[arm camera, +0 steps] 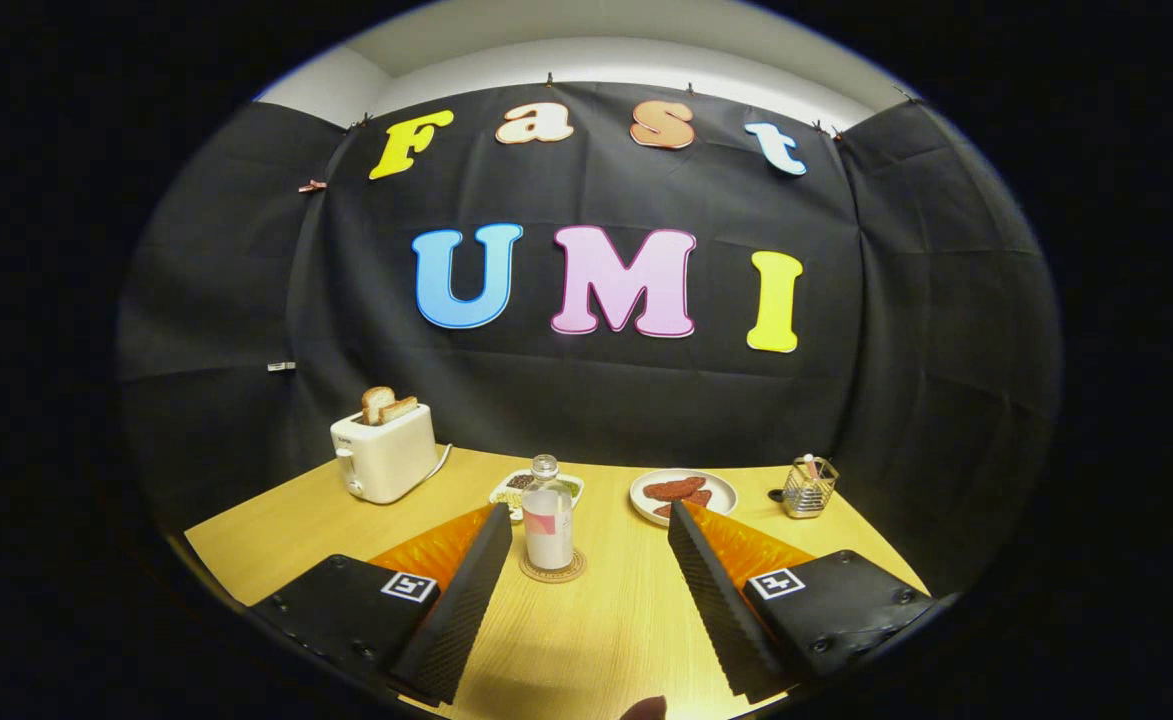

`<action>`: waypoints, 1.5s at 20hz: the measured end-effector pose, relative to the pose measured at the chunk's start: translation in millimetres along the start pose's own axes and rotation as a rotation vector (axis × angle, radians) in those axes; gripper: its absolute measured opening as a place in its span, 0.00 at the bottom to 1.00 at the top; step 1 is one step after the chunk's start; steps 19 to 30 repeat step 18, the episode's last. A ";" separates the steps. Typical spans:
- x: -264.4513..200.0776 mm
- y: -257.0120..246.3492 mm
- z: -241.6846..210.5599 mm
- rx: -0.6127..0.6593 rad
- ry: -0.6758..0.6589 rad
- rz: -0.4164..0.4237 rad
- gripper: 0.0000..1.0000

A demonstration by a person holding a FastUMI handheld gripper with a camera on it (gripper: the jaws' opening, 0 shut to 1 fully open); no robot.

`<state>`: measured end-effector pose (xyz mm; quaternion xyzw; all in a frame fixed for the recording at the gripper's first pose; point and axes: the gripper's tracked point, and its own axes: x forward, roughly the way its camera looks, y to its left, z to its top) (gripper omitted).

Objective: Take the bottle from table, then pour the juice into the cup, finally place the bottle on the coaster

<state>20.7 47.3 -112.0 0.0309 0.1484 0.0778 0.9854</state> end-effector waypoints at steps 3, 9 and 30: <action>-15.0 0.1 6.3 -0.005 -0.016 -0.008 0.97; -29.6 -3.7 28.7 -0.011 -0.053 -0.035 0.96; -32.1 -4.3 47.3 -0.015 -0.081 -0.046 0.96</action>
